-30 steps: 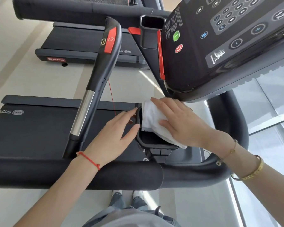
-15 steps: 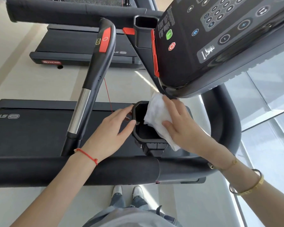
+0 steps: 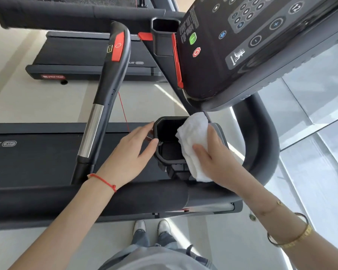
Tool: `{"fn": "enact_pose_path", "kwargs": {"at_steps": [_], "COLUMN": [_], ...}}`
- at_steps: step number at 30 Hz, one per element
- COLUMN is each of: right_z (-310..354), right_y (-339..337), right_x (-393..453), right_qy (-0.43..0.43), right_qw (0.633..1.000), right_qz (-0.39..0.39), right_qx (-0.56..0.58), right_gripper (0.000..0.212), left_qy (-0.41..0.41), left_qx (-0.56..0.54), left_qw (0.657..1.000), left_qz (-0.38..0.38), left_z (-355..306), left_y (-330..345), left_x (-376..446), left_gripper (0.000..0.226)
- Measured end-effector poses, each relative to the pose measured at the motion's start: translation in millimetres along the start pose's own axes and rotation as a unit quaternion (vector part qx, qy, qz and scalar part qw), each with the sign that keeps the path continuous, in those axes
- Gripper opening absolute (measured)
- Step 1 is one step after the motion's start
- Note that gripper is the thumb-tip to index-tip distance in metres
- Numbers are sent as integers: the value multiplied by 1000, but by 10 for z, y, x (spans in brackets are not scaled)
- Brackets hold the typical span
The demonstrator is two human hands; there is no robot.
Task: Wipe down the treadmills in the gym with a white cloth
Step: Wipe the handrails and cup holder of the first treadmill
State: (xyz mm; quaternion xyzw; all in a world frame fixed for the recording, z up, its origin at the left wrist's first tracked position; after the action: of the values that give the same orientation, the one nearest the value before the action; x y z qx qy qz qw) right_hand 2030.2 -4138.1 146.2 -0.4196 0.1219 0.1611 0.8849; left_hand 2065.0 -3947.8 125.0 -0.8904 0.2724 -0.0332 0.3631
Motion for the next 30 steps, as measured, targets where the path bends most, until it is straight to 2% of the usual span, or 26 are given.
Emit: {"fn": "enact_pose_path", "kwargs": {"at_steps": [3, 5, 8, 11, 15, 17, 20, 22, 26, 30], "right_z": [-69, -6, 214, 413, 646, 737, 806, 820, 695, 622], "right_y": [39, 15, 27, 125, 284, 351, 395, 374, 317, 327], "right_x": [-212, -340, -484, -530, -391, -273, 22, 222, 220, -68], "right_qy": [4, -15, -70, -122, -131, -114, -89, -45, -23, -108], "right_qw": [999, 999, 996, 985, 958, 956, 951, 948, 986, 968], "right_qz": [8, -17, -41, -7, 30, 24, 8, 13, 4, 27], "right_qx": [47, 30, -37, -122, -253, -269, -295, -313, -163, -224], "right_gripper": [46, 51, 58, 61, 67, 64, 31, 22, 29, 42], "left_qy": [-1, -3, -4, 7, -2, 0, 4, 8, 14, 8], "left_qx": [1, 2, -3, 0, 7, -2, -15, -13, -12, -26], "left_qw": [1000, 1000, 1000, 1000, 999, 999, 998, 998, 998, 998], "left_qz": [3, 4, 4, -14, -40, -50, -63, -68, -66, -65], "left_z": [3, 3, -5, -24, -10, 7, 28, 19, -6, -32], "left_y": [-5, -12, -37, -100, -191, -209, -221, -221, -208, -228], "left_x": [3, 3, -11, -57, -156, -206, -239, -246, -236, -214], "left_gripper": [64, 63, 59, 49, 46, 45, 41, 37, 35, 46]}}
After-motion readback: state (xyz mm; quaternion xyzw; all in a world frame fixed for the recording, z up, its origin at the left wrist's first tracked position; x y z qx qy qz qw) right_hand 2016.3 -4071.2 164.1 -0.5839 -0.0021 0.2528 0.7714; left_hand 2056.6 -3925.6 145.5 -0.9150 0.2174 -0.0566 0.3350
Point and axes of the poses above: each hand's wrist, its own x-axis towards the middle knuckle, its own y-axis out of the palm, z = x × y, the point moved 8 cm from there along x, towards the middle knuckle, and after that the axes turned 14 degrees about z, right-handed, at the moved point
